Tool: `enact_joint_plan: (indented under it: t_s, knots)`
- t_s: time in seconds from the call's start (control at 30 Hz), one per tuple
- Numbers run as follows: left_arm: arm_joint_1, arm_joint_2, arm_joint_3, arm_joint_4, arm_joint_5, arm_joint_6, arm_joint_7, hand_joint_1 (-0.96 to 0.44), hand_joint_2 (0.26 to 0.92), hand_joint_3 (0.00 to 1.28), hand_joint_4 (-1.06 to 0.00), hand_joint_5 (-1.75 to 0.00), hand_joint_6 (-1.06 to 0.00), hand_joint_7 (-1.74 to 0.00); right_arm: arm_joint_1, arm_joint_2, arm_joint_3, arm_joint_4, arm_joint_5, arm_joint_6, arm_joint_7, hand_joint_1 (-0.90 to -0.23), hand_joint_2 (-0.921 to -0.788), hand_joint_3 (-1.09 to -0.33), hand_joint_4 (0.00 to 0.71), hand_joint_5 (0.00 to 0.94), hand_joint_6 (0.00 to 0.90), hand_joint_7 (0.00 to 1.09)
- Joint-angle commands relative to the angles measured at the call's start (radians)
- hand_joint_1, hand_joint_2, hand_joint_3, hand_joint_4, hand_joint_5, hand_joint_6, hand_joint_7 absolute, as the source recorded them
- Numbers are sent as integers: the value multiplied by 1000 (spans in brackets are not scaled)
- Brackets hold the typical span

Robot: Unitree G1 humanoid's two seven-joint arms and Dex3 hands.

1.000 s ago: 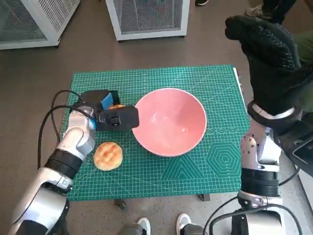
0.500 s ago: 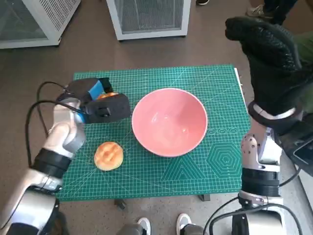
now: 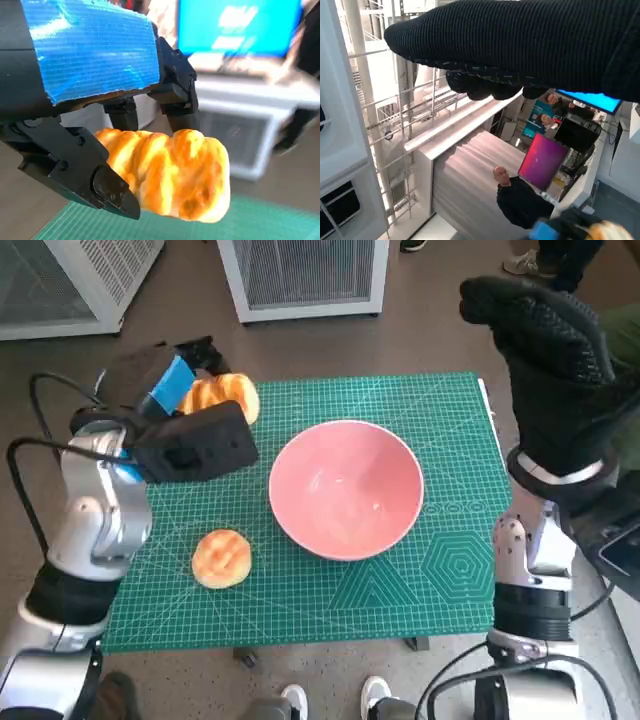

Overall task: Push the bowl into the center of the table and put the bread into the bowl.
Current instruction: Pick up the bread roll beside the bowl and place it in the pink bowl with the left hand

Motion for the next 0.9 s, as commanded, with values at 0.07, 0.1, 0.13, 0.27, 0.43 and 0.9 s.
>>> enact_joint_plan:
  t_s: [0.07, 0.1, 0.13, 0.27, 0.43, 0.9]
  knots:
    - [31, -34, 13, -172, 23, -15, 4, 2, 889, 49, -775, -1145, -726, -997, 6, 0, 4, 11, 3, 3, 10, -684, -921, -682, 322, 2, 305, 257]
    - [33, -39, 11, -189, 26, -19, 6, 2, 886, 51, -783, -1109, -722, -1028, 6, 0, 4, 11, 4, 3, 10, -684, -921, -682, 322, 2, 306, 256]
    - [37, -47, 6, -209, 29, -29, 11, 2, 884, 52, -788, -1086, -720, -1049, 6, 0, 4, 10, 4, 4, 10, -684, -921, -682, 322, 2, 306, 256]
    - [46, -73, -9, -247, 38, -80, 26, 2, 882, 53, -801, -1037, -712, -1089, 5, -2, 3, 8, 7, 5, 11, -685, -921, -683, 322, 2, 307, 254]
    - [41, -95, -33, -259, 61, -139, 22, 1, 882, 50, -820, -1024, -697, -1093, 4, -5, 1, 12, 9, 4, 14, -685, -921, -686, 322, 2, 308, 251]
    - [9, -180, -133, -150, 112, -270, 4, 1, 901, 38, -790, -1162, -694, -993, 11, -10, -4, 5, 2, -1, 9, -674, -921, -688, 322, 1, 312, 244]
